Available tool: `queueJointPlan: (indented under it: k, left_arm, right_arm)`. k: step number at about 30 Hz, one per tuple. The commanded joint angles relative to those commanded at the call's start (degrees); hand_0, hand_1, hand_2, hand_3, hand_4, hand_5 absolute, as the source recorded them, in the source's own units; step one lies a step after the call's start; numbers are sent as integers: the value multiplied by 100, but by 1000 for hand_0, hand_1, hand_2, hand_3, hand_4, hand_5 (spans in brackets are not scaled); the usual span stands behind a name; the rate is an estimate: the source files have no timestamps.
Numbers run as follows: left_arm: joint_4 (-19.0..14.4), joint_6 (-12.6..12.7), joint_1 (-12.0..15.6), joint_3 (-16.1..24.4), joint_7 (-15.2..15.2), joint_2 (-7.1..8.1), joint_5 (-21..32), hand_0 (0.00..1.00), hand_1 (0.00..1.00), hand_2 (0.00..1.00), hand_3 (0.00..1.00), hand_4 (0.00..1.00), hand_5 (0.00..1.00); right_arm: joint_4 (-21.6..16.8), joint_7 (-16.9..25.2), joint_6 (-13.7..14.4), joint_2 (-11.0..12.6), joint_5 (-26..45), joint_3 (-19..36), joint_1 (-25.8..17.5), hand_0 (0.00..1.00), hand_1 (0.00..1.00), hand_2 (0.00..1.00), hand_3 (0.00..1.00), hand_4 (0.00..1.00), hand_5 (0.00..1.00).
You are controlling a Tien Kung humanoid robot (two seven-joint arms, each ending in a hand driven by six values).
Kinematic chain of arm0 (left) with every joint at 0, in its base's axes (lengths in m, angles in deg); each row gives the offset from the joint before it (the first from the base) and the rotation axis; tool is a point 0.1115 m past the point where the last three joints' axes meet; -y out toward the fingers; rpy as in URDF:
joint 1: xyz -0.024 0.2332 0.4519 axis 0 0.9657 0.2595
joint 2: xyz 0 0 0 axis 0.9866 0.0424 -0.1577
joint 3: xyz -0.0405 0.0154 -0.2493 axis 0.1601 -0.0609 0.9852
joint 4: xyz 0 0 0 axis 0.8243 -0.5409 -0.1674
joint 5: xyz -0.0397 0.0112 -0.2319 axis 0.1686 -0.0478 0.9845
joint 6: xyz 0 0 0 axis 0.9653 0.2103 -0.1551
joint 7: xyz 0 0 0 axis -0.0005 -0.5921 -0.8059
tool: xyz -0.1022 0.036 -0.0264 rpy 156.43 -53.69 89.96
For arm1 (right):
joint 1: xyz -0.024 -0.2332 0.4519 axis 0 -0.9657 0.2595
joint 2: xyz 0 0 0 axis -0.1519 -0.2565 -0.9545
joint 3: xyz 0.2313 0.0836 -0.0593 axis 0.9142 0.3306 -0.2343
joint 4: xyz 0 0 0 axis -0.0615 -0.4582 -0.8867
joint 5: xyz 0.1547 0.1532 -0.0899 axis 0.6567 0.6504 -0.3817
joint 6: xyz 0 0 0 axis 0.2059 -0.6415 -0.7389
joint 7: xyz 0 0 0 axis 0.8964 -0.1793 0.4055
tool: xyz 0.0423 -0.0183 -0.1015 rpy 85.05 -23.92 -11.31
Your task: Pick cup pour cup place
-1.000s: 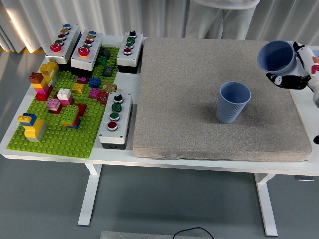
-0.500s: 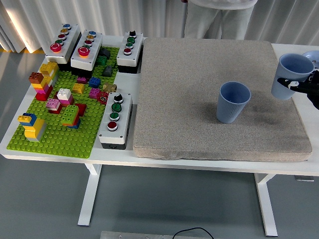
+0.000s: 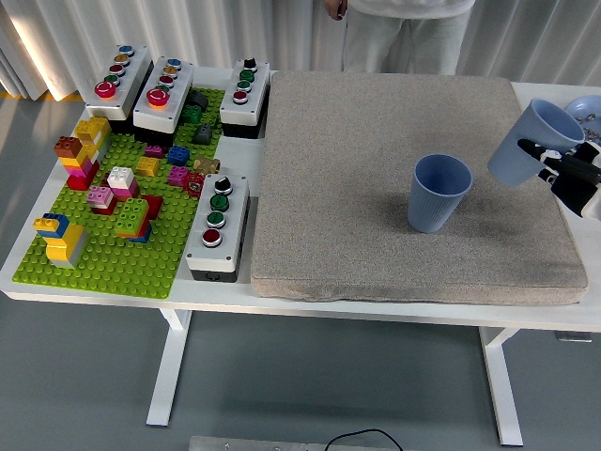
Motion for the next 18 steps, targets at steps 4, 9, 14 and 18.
queueJointPlan:
  k: [4, 9, 14, 18]
  left_arm:
    - [0, 0, -1, 10, 1, -8, -2, 731, 776, 825, 680, 506, 948]
    - [0, -4, -11, -3, 3, -10, 8, 731, 776, 825, 680, 506, 948]
    - [0, -6, -19, -19, 3, -12, 16, 732, 776, 824, 680, 507, 949]
    - [0, -6, -18, -28, 2, -18, 27, 730, 776, 824, 680, 507, 951]
  right_arm:
    - [-42, 134, 88, -21, -428, -54, -83, 857, 683, 539, 554, 633, 28]
    - [-85, 259, 190, -17, -675, -87, -128, 857, 683, 539, 554, 633, 28]
    - [-153, 348, 295, -28, -973, -147, -196, 855, 683, 539, 554, 633, 31]
    - [-173, 463, 398, -68, -1265, -196, -311, 854, 683, 538, 554, 633, 29]
